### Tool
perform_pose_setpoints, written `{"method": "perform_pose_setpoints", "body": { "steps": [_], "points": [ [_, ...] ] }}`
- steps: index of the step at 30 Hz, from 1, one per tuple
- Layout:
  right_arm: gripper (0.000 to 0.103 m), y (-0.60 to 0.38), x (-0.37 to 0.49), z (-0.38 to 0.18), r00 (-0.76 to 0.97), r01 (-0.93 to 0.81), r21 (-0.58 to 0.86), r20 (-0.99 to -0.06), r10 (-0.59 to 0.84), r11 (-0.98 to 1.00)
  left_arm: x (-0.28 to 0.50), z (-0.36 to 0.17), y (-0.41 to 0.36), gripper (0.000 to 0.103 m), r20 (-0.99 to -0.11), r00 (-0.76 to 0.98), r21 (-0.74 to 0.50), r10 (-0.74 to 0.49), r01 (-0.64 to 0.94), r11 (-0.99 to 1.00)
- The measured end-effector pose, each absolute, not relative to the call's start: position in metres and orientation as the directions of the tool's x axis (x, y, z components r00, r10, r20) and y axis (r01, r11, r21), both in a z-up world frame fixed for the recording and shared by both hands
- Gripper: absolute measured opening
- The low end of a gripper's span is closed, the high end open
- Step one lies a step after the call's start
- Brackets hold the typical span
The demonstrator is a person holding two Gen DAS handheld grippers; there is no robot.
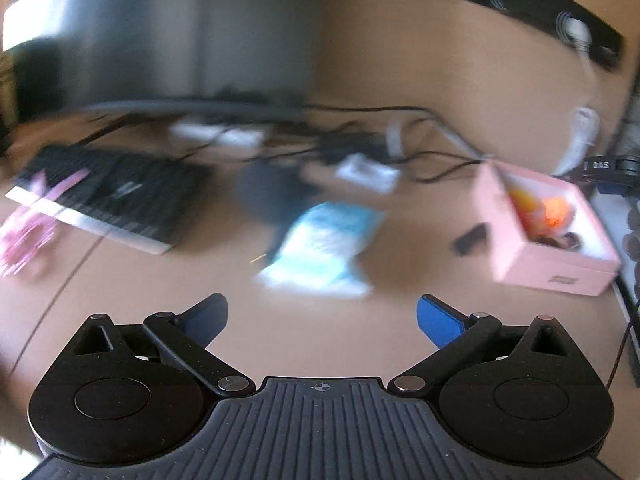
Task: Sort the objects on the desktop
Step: 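Move the right gripper toward the white battery charger behind the box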
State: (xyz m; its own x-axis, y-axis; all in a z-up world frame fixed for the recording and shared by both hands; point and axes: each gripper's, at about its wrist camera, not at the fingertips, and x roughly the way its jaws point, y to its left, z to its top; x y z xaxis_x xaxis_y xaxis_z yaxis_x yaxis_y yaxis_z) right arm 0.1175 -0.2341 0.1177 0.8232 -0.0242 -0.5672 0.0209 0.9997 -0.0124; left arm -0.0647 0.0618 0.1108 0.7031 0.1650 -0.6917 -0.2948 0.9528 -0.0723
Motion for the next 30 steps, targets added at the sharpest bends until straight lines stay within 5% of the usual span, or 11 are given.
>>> {"method": "perform_pose_setpoints", "body": {
  "steps": [5,10,19,26,28,30],
  "points": [
    [0.056,-0.174,0.104,0.098,0.797,-0.18,0.02,-0.583,0.157,0.984,-0.103,0.1,0.085,0.103,-0.729,0.646,-0.1,0.228,-0.429,0.898],
    [0.042,-0.105,0.083,0.074,0.737,-0.312,0.053,-0.617,0.277,0.949,-0.129,0.095,0.092,0.103,-0.742,0.624,-0.127,0.244,-0.489,0.863],
    [0.042,-0.058,0.094,0.023,0.757,0.003,-0.018,-0.653,-0.014,1.0,-0.161,0.091,0.103,0.103,-0.758,0.602,-0.148,0.249,-0.532,0.834],
    [0.041,-0.054,0.1,0.0,0.752,0.054,-0.07,-0.654,-0.087,0.996,-0.168,0.094,0.122,0.103,-0.738,0.622,-0.174,0.261,-0.55,0.817],
    [0.031,-0.051,0.106,-0.001,0.752,0.052,-0.093,-0.651,-0.101,0.994,-0.166,0.092,0.126,0.103,-0.744,0.616,-0.174,0.257,-0.55,0.817],
    [0.03,-0.05,0.107,-0.002,0.752,0.046,-0.12,-0.649,-0.113,0.992,-0.164,0.088,0.128,0.103,-0.752,0.614,-0.179,0.242,-0.543,0.821]
  ]
}}
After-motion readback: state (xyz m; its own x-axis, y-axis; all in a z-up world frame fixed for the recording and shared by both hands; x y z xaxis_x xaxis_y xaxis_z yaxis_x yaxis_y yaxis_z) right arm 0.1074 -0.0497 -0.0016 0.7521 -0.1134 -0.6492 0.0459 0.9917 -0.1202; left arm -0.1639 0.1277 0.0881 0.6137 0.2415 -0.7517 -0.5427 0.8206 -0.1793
